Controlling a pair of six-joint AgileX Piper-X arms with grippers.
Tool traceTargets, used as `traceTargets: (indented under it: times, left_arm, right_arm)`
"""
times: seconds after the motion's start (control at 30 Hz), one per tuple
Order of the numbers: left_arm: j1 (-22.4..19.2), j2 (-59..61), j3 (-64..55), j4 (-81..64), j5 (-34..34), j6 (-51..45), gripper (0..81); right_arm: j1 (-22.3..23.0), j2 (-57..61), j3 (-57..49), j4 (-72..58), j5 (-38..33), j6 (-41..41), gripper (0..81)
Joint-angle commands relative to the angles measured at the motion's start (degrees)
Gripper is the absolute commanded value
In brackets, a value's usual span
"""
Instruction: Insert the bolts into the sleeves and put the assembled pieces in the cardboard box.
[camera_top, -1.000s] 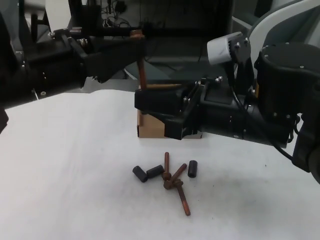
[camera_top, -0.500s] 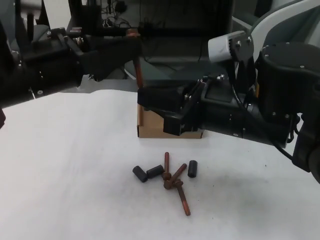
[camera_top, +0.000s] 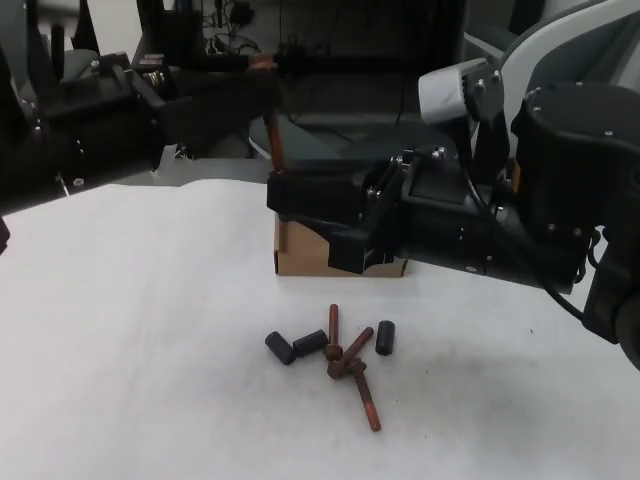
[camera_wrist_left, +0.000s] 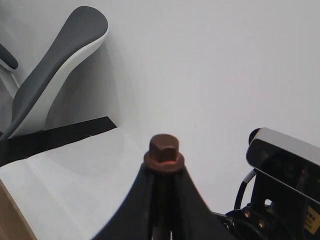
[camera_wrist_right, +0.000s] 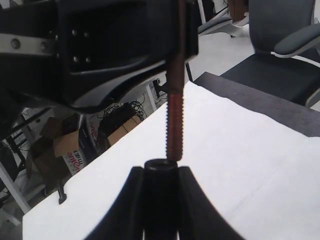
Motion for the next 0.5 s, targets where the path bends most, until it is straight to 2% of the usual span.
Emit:
traceTargets:
  times: [0.0, 0.47]
  left_arm:
    - [-0.02, -0.28, -0.19, -0.75, 0.34, 0.03, 1.7]
    - [-0.02, -0.28, -0.19, -0.75, 0.8, -1.43, 1.7]
  right_arm:
    - [-0.28, -0.35, -0.73, -3.5, 0.81, 0.02, 0.6]
    - [-0.28, -0.35, -0.73, -3.23, 2.15, 0.02, 0.6]
